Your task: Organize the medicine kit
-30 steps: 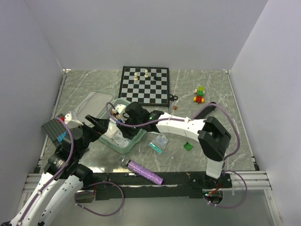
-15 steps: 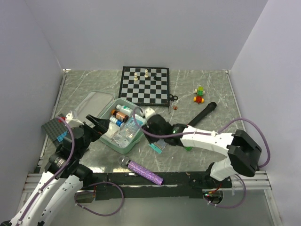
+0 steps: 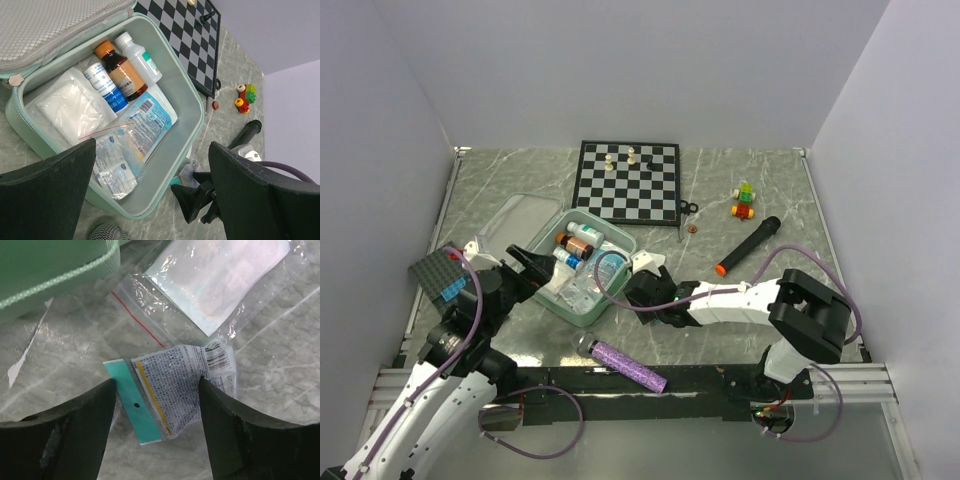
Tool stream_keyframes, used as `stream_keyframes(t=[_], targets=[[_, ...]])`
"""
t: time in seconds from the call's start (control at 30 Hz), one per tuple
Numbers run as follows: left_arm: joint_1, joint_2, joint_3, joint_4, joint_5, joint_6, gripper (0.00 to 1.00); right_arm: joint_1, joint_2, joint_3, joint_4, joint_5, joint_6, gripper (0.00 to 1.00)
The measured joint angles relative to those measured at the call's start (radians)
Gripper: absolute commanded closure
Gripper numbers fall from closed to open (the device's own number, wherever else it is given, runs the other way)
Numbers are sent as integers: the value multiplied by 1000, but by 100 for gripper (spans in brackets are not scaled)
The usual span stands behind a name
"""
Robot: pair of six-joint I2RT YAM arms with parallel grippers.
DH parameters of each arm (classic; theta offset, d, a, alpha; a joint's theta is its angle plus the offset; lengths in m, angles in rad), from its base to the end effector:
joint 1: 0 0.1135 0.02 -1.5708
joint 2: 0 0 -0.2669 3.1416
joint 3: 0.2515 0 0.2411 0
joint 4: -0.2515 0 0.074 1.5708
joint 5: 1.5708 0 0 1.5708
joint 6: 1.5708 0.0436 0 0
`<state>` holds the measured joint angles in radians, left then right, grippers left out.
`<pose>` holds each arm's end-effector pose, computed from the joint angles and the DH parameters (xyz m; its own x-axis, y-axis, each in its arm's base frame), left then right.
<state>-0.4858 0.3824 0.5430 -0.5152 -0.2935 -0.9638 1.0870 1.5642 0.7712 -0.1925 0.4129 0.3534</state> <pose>0.0959 -0.0364 0.2695 -0.3452 -0.7068 -0.6174 -0.1341 0.6883 -0.7130 0.1494 0.2466 0.1612 -0.6087 -0.4769 -0.6341 -0.5298 0.8392 -0.1226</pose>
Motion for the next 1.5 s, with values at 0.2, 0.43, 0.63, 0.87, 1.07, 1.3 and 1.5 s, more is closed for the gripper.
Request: stream_keyframes(t=[0.2,0.43,0.63,0.87,1.07,1.3,1.5], targets=[[0,2,0,2,1,0,2,0,23,9,29,18,28,49],[0,23,0,5,8,0,2,0,-16,-16,4,38,64,84],[0,28,0,26,18,0,1,0,-199,-55,-95,-16,95,86],[0,94,-21,159,164,32,4,-93,-519,-79,-2,-347,96,85],[0,264,-60,378,463,44,5,-156,-533,-88,187,-692,132,86],[0,187,-137,630,700,34,4,-263,-523,-178,560,-1022,316,86],[0,134,-157,811,801,26,5,-303,-433,-212,922,-1196,545,86]])
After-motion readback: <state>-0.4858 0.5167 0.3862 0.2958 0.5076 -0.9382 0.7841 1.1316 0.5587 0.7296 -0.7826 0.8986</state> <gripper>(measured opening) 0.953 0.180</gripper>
